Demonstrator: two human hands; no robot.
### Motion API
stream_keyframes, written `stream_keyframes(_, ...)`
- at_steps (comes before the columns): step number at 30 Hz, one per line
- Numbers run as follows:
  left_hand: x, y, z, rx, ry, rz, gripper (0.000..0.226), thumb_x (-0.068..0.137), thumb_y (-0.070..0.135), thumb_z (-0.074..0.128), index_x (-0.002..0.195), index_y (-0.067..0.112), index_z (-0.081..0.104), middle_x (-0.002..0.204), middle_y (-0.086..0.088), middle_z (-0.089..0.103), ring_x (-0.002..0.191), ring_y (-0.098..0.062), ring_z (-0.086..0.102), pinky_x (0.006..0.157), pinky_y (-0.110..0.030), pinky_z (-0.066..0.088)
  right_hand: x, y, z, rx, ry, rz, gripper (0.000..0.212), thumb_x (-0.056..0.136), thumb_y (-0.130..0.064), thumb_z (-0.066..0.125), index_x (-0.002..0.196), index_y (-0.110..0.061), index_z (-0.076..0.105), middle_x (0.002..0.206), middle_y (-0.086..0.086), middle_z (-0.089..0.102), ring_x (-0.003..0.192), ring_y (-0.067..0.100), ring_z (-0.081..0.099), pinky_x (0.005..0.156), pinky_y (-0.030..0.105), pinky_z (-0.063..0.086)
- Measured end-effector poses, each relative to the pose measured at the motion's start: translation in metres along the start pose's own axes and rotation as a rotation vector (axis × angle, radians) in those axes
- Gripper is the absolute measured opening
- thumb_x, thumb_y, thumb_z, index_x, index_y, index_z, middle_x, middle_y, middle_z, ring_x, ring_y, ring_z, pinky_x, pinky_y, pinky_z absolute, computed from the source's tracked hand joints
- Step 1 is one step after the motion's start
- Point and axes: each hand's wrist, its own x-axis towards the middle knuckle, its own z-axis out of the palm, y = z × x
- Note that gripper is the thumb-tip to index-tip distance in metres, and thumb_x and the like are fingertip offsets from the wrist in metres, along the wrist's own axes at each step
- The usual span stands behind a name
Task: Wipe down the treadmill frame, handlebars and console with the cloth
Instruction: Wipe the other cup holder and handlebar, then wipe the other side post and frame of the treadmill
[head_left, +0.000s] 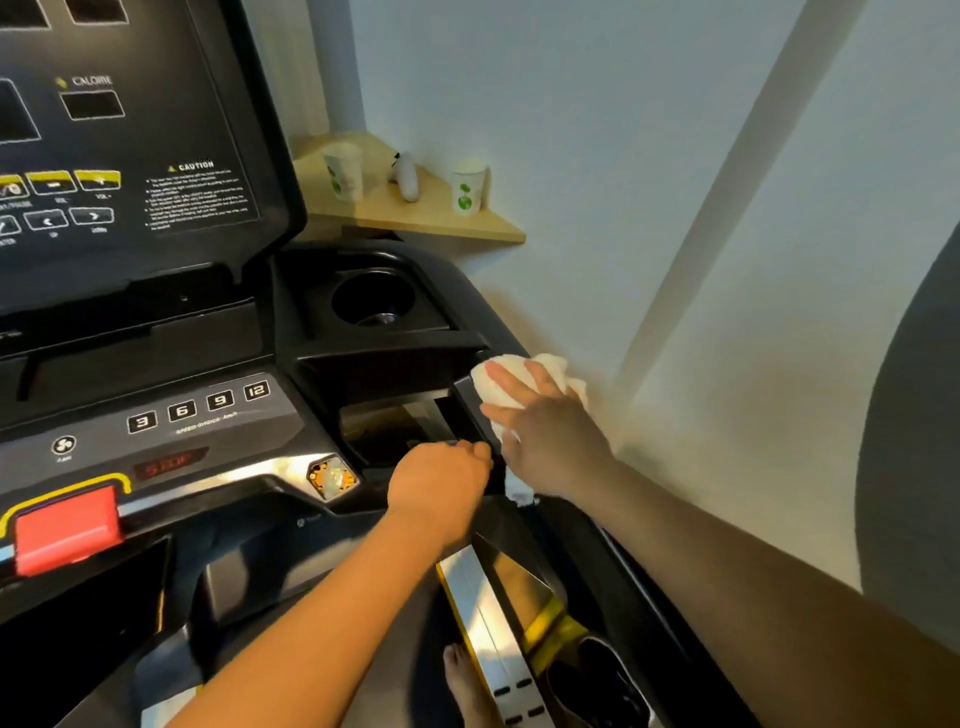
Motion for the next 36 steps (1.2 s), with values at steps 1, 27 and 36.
stream_keyframes(1,0.000,0.001,0.000,0.005,-0.010,-0.009,0.046,0.092,0.016,0.061,0.134,0.013,0.045,0.127,-0.009,0.059,0.106,-0.028,0.064,0.081,-0.039,0.053,0.011,-0.002,0.002,-0.003,-0.021,0.036,0.058,0.097,-0.040,0.042,0.151,-0.040,0.020,0.162,-0.010,-0.002,0.149,0.027,0.002,0.118,0.052,0.019)
stream_keyframes(27,-0.053,-0.049,0.008,-0.211,0.482,-0.014,0.043,0.095,0.038,0.046,0.123,0.012,0.066,0.122,-0.006,0.065,0.119,-0.023,0.059,0.117,-0.052,0.028,-0.052,-0.012,0.003,0.365,0.298,-0.170,0.045,0.099,-0.036,0.033,0.141,-0.023,0.046,0.153,-0.006,0.037,0.146,0.009,0.021,0.118,0.037,0.021)
stream_keyframes(36,-0.100,-0.038,0.029,-0.345,0.428,-0.109,0.055,0.101,0.037,0.039,0.148,0.009,0.042,0.157,-0.006,0.036,0.150,-0.020,0.021,0.124,-0.046,0.008,-0.014,-0.095,0.022,0.346,0.098,-0.252,0.031,0.097,-0.025,0.043,0.126,-0.018,0.053,0.124,0.005,0.064,0.119,0.023,0.058,0.101,0.044,0.044)
